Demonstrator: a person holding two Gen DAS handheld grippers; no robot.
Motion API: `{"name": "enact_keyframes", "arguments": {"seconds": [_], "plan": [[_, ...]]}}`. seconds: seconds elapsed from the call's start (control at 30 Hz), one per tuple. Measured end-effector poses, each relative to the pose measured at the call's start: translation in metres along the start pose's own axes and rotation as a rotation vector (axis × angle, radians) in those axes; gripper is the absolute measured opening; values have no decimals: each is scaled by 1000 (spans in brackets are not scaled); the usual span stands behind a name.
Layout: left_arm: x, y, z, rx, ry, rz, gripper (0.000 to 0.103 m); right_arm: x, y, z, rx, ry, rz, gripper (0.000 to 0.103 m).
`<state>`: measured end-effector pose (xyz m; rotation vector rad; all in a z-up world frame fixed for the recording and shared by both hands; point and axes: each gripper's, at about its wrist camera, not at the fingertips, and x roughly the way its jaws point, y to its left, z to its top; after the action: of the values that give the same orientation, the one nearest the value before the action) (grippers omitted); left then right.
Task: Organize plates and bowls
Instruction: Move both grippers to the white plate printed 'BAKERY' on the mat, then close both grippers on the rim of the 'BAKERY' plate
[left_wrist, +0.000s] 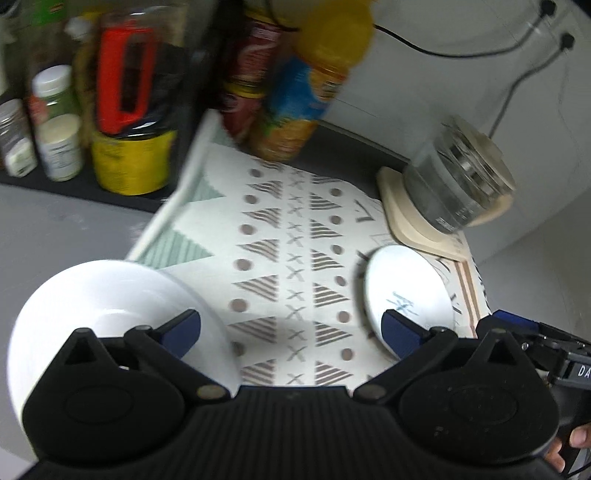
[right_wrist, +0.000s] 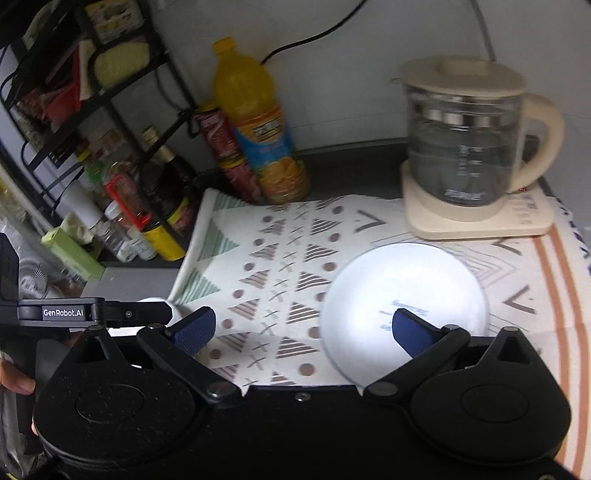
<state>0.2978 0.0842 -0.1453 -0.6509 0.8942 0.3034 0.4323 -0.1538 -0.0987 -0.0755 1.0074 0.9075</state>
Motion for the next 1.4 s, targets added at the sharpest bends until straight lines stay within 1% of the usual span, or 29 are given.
{"name": "enact_keyframes", "arguments": {"seconds": [0.17,0.27,0.33,0.5,0.57,0.63,0.77,0.87,0.97,1.03,1.13,1.2,1.23,1.27,1.3,1.4], "plan": [[18,-26,9,59,37,3,103,-13,-20,-3,37,-28,-34,103],[25,-38,14,87,35,3,103,-20,-34,-5,89,-49,-29,103],[30,-46,16,105,35,-8,103,-23,-44,-6,121,-59,-29,103],[44,-65,21,141,49,-49,103,-29,-62,-8,159,-67,-68,103],[50,-71,23,144,51,-46,103,-30,-71,-9,191,-68,-73,103],[57,-76,24,143,59,-43,103,-30,-79,-10,210,-58,-103,103],[71,-82,27,138,75,-71,102,-25,-93,-10,241,-43,-140,103],[85,-83,27,90,96,-75,101,-20,-102,-9,274,-33,-141,103],[100,-80,27,25,121,-101,100,-10,-108,-6,292,-15,-154,103],[108,-80,25,5,133,-101,100,-3,-111,-5,302,2,-147,102],[120,-80,25,-16,150,-99,100,9,-117,-3,319,38,-145,97],[128,-80,25,-30,160,-97,97,19,-121,-2,322,72,-153,89],[132,-80,26,-37,164,-94,94,24,-123,-2,322,92,-158,87],[136,-80,26,-44,173,-94,91,30,-126,-2,330,114,-163,82],[139,-80,27,-51,183,-98,86,34,-129,-3,339,131,-165,76],[150,-82,28,-62,208,-107,77,45,-135,-2,353,158,-153,70]]}}
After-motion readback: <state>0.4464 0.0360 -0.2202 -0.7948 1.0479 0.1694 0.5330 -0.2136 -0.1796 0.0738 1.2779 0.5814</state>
